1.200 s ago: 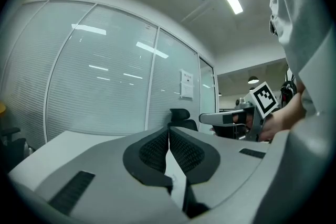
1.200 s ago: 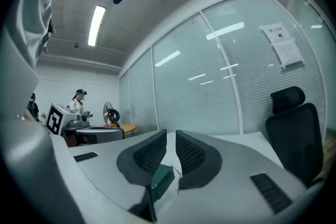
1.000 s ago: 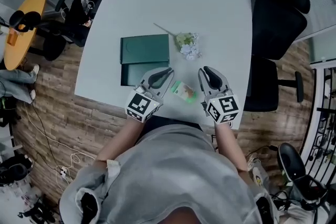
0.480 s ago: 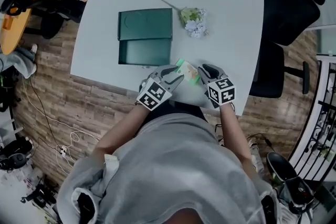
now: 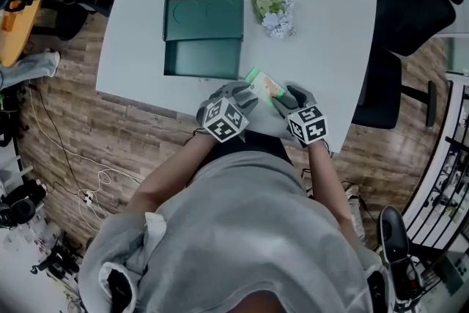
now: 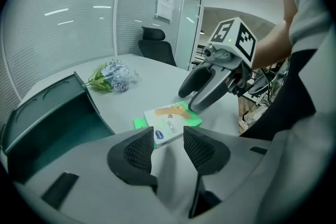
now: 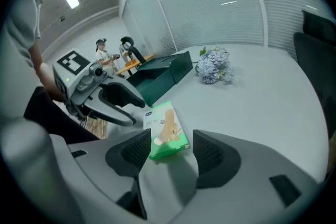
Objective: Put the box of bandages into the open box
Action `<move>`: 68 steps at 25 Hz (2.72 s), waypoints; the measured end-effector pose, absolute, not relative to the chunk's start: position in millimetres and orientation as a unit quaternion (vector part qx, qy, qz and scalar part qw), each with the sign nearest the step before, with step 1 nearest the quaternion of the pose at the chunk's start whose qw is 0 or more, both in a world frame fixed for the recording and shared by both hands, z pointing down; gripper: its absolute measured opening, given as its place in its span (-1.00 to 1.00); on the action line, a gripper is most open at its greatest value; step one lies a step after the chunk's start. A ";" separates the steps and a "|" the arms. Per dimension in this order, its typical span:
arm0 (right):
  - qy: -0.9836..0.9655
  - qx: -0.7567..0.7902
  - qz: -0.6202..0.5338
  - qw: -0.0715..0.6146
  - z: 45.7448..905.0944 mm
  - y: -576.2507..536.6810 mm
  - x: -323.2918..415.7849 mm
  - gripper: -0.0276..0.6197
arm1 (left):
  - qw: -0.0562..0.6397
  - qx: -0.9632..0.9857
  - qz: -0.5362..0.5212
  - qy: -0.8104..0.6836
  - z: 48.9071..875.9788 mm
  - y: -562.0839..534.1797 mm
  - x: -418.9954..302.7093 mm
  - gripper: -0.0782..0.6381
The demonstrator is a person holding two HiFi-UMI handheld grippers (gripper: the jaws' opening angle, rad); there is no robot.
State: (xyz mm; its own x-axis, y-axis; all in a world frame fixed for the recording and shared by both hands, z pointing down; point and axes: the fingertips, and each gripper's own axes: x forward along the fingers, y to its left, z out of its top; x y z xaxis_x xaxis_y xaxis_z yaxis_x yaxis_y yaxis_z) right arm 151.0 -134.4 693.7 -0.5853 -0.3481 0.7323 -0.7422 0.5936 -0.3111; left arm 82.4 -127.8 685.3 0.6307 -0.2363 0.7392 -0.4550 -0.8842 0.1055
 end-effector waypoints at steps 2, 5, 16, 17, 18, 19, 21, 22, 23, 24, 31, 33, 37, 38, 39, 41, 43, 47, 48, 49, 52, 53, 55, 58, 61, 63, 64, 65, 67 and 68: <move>-0.840 0.303 0.279 0.354 698.2 -126.3 148.1 -0.20 | 0.157 0.886 0.393 -0.192 692.4 -126.2 81.6 -0.22; -0.843 0.280 0.237 0.394 702.7 -120.4 146.3 -0.18 | 0.171 0.878 0.406 -0.188 700.0 -125.0 80.4 -0.21; -0.818 0.319 0.340 0.337 712.9 -131.5 153.6 -0.18 | 0.202 0.867 0.411 -0.197 714.9 -128.0 80.3 -0.33; -0.814 0.327 0.351 0.329 713.9 -133.5 155.5 -0.18 | 0.205 0.866 0.410 -0.199 715.0 -128.1 80.6 -0.33; -0.809 0.335 0.362 0.321 714.7 -135.7 157.7 -0.21 | 0.208 0.866 0.409 -0.201 714.9 -127.8 81.0 -0.34; -0.803 0.345 0.371 0.313 715.1 -138.1 160.2 -0.31 | 0.208 0.866 0.408 -0.203 714.5 -127.3 81.2 -0.34; -0.795 0.361 0.387 0.296 714.1 -141.2 165.0 -0.44 | 0.208 0.866 0.404 -0.208 711.6 -126.1 82.0 -0.37; -0.793 0.366 0.394 0.286 712.5 -141.8 167.3 -0.45 | 0.209 0.868 0.399 -0.211 708.8 -125.7 83.1 -0.37; -0.791 0.372 0.401 0.276 709.9 -142.3 169.7 -0.46 | 0.209 0.870 0.393 -0.213 705.0 -125.6 84.6 -0.38; -0.789 0.377 0.405 0.265 706.2 -143.1 172.2 -0.49 | 0.209 0.873 0.385 -0.215 700.5 -125.8 86.1 -0.39; -0.800 0.410 0.388 0.203 658.3 -165.5 178.4 -0.54 | 0.195 0.893 0.326 -0.239 656.8 -145.2 88.5 -0.41; -0.809 0.412 0.374 0.190 640.1 -176.6 174.6 -0.54 | 0.190 0.896 0.311 -0.255 641.7 -153.8 83.6 -0.41; -0.833 0.400 0.344 0.169 607.3 -200.6 152.2 -0.57 | 0.169 0.896 0.287 -0.293 613.4 -172.6 61.3 -0.40; -0.839 0.393 0.337 0.168 602.7 -206.8 142.9 -0.57 | 0.168 0.894 0.283 -0.304 608.7 -176.7 52.5 -0.40; -0.846 0.383 0.331 0.169 599.7 -212.6 132.3 -0.57 | 0.171 0.889 0.283 -0.316 605.5 -179.6 42.3 -0.40; -0.858 0.363 0.321 0.171 596.3 -222.7 107.7 -0.57 | 0.178 0.879 0.283 -0.341 601.7 -184.2 19.0 -0.40; -0.870 0.340 0.311 0.174 594.6 -232.0 80.1 -0.57 | 0.190 0.867 0.280 -0.365 600.1 -188.9 -6.4 -0.40; -0.886 0.298 0.296 0.198 605.5 -249.9 26.4 -0.57 | 0.211 0.843 0.287 -0.404 609.1 -198.0 -55.1 -0.41; -0.887 0.289 0.296 0.205 611.9 -252.6 14.5 -0.57 | 0.214 0.836 0.291 -0.412 614.3 -199.4 -65.9 -0.41; -0.888 0.281 0.297 0.211 618.9 -254.8 3.4 -0.57 | 0.220 0.831 0.295 -0.418 620.4 -200.5 -76.0 -0.42; -0.887 0.267 0.295 0.233 637.9 -257.5 -23.2 -0.57 | 0.241 0.816 0.303 -0.429 639.2 -201.0 -99.8 -0.42; -0.886 0.264 0.290 0.246 643.1 -256.9 -29.6 -0.57 | 0.247 0.812 0.305 -0.432 644.4 -200.6 -106.2 -0.42; -0.885 0.254 0.272 0.280 652.5 -253.6 -40.2 -0.57 | 0.257 0.802 0.312 -0.439 652.2 -200.0 -117.3 -0.45; -0.884 0.239 0.218 0.337 663.7 -248.1 -49.5 -0.57 | 0.264 0.791 0.323 -0.447 664.1 -201.8 -125.5 -0.48; -0.881 0.240 0.178 0.366 667.5 -246.4 -54.4 -0.57 | 0.266 0.794 0.320 -0.444 668.2 -203.9 -124.9 -0.48; -0.880 0.251 0.177 0.362 664.1 -247.0 -53.1 -0.57 | 0.263 0.796 0.313 -0.447 664.6 -206.1 -124.3 -0.48; -0.881 0.257 0.180 0.355 660.0 -247.9 -51.4 -0.57 | 0.259 0.797 0.309 -0.450 661.1 -207.8 -124.6 -0.48; -0.883 0.262 0.182 0.346 654.2 -248.7 -49.5 -0.58 | 0.252 0.799 0.302 -0.455 655.8 -210.1 -125.4 -0.50; -0.889 0.268 0.182 0.325 638.7 -250.5 -46.0 -0.69 | 0.229 0.807 0.278 -0.469 639.4 -217.3 -128.2 -0.67; -0.892 0.274 0.180 0.312 629.3 -251.8 -44.3 -0.71 | 0.216 0.813 0.260 -0.475 629.3 -221.4 -129.6 -0.68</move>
State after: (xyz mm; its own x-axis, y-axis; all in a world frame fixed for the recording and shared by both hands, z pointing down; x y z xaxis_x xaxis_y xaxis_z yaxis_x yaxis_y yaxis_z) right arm -44.3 -251.8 629.3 -0.6559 -0.3758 0.6547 -0.6002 0.7856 -0.1503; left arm -129.6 -221.4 629.3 0.4138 -0.6595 0.6275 -0.8839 -0.4561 0.1035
